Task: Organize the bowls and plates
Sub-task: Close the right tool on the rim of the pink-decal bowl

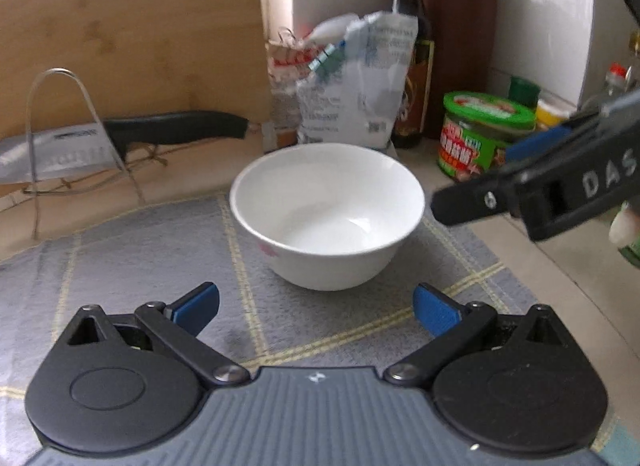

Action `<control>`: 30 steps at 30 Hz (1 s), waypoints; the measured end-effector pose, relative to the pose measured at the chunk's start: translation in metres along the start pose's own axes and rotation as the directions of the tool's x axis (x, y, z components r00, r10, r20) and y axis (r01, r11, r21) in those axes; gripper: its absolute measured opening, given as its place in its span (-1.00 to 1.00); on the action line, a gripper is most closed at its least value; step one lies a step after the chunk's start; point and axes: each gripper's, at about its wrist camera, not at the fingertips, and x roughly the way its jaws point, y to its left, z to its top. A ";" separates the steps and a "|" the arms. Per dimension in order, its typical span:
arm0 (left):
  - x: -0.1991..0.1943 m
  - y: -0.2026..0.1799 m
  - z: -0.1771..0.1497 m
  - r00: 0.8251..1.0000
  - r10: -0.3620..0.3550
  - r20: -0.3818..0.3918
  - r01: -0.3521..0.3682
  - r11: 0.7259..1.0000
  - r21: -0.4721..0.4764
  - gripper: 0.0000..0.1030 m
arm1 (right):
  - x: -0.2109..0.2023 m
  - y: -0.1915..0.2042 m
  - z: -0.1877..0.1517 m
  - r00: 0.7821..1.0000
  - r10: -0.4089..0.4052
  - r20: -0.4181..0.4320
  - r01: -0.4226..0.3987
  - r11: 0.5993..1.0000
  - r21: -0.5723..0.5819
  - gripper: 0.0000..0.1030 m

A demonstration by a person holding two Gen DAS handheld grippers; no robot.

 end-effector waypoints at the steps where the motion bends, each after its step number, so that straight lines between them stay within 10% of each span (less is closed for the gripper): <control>1: 0.004 -0.002 0.000 1.000 0.009 -0.009 -0.009 1.000 0.003 0.99 | 0.002 0.000 0.002 1.000 0.003 0.000 -0.003 1.000 -0.003 1.00; 30: 0.002 -0.016 -0.001 0.995 0.060 0.078 -0.063 0.997 0.043 0.99 | 0.041 0.003 0.039 0.980 0.197 -0.019 -0.198 0.980 -0.007 1.00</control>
